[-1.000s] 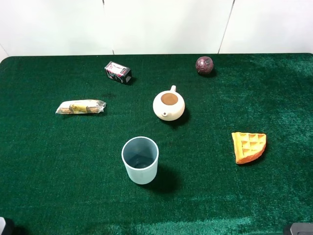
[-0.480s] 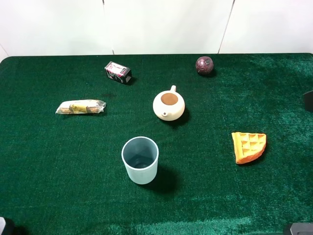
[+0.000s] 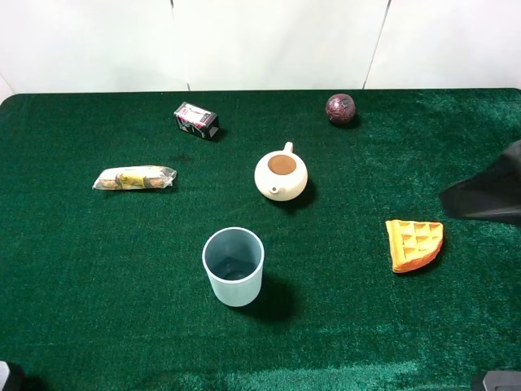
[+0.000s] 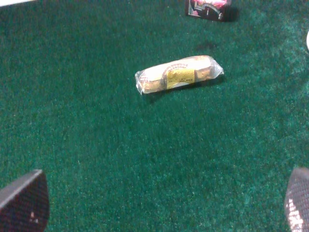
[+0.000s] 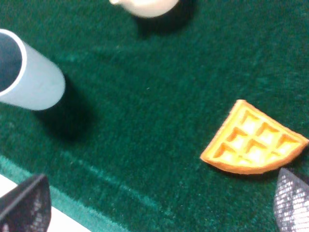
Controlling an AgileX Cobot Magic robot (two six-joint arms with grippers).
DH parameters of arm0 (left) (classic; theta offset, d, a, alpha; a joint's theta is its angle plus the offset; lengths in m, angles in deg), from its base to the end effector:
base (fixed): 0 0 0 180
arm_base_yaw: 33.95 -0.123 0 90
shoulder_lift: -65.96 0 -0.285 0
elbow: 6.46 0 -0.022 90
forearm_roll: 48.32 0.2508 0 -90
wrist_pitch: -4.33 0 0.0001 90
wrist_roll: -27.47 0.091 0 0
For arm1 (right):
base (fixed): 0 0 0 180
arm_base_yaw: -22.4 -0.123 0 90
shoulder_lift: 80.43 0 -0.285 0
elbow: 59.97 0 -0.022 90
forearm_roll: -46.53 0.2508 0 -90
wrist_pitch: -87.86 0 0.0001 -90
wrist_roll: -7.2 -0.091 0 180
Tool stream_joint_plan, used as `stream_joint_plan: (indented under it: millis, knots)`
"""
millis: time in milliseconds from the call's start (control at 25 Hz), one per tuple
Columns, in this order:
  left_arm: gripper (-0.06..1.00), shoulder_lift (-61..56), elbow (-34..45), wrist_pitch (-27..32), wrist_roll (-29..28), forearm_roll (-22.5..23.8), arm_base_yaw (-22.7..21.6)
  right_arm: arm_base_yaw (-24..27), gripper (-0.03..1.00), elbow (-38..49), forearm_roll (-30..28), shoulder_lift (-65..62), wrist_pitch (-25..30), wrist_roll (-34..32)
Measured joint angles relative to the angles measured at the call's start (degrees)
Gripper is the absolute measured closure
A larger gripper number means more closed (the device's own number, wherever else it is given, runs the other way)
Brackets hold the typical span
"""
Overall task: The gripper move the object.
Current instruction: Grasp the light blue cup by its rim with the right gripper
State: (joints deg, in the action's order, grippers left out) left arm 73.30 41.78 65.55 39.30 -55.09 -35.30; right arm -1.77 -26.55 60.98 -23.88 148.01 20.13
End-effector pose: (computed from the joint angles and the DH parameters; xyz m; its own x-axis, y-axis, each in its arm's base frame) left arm -0.0071 -0.0096 0.2787 -0.4329 0.1379 -0.8909 0.1348 0.9870 0.0872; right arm 0.1187 0.0749 0.3065 -0.7318 -0.4333 -0.5260 -0.5749 0.8069 0.1353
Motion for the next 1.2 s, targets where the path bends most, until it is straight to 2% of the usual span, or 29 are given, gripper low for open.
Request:
stream_joint_plan:
  millis: [360,760,1000,1200]
  knots:
    - [-0.05,0.0,0.0,0.0,0.0,0.0,0.0,-10.7,0.28,-0.3,-0.3,8.2,-4.3,-5.1]
    - [-0.05,0.0,0.0,0.0,0.0,0.0,0.0,-23.6,0.28,-10.5,-7.8,21.8,-2.0,-18.2]
    - [-0.05,0.0,0.0,0.0,0.0,0.0,0.0,-27.6,0.28,-13.6,-8.2,29.3,-2.2,-22.2]
    - [-0.05,0.0,0.0,0.0,0.0,0.0,0.0,-28.3,0.28,-14.3,-7.3,33.7,-3.9,-23.8]
